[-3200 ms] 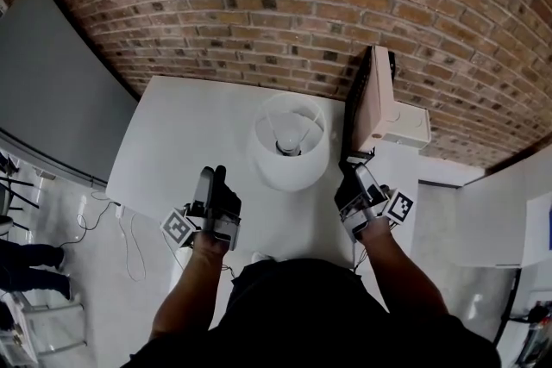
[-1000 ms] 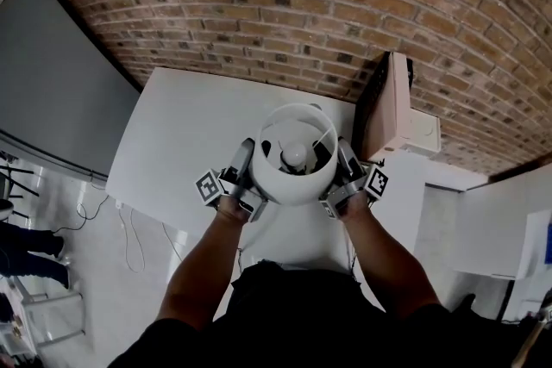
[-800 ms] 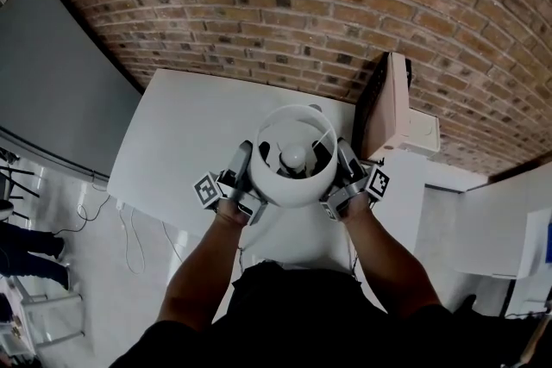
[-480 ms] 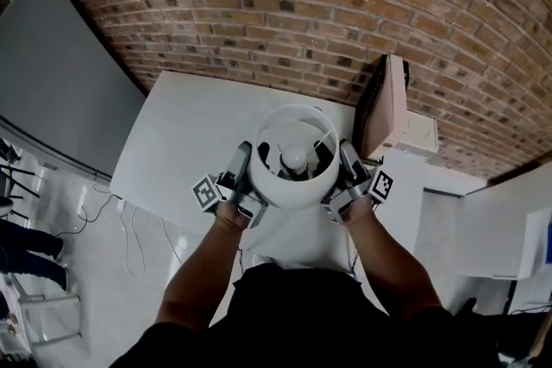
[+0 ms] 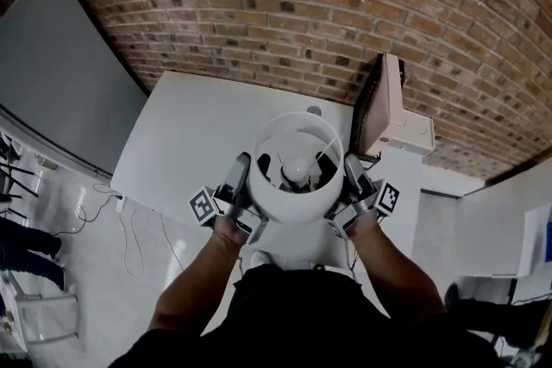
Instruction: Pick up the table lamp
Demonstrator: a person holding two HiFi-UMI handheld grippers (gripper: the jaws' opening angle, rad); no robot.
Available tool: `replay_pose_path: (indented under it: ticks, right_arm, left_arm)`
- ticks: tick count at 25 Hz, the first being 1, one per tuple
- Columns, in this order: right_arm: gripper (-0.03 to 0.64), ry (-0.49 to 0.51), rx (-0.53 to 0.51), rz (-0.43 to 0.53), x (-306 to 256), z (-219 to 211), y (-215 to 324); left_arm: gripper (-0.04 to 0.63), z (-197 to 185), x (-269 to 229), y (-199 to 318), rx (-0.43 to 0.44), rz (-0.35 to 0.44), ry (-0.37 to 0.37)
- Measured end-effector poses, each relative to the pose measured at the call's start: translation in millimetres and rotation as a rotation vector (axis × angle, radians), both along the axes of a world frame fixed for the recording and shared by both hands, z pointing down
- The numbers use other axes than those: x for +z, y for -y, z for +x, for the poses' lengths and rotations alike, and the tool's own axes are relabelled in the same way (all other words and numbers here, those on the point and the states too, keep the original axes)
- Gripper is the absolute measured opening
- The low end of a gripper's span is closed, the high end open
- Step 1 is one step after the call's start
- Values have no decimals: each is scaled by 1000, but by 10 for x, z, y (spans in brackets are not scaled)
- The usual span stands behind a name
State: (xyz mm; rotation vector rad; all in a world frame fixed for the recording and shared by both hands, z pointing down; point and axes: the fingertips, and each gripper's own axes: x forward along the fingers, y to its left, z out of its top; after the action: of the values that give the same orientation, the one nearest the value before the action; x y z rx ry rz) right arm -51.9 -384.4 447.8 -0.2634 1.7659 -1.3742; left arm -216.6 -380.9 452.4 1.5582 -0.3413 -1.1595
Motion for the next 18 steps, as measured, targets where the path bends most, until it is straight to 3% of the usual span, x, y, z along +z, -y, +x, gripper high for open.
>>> replay_pose_path:
  ticks: [18]
  right_arm:
    - [505, 13, 26, -6, -196, 117, -731]
  left_arm:
    - [436, 116, -171, -671, 24, -37, 4]
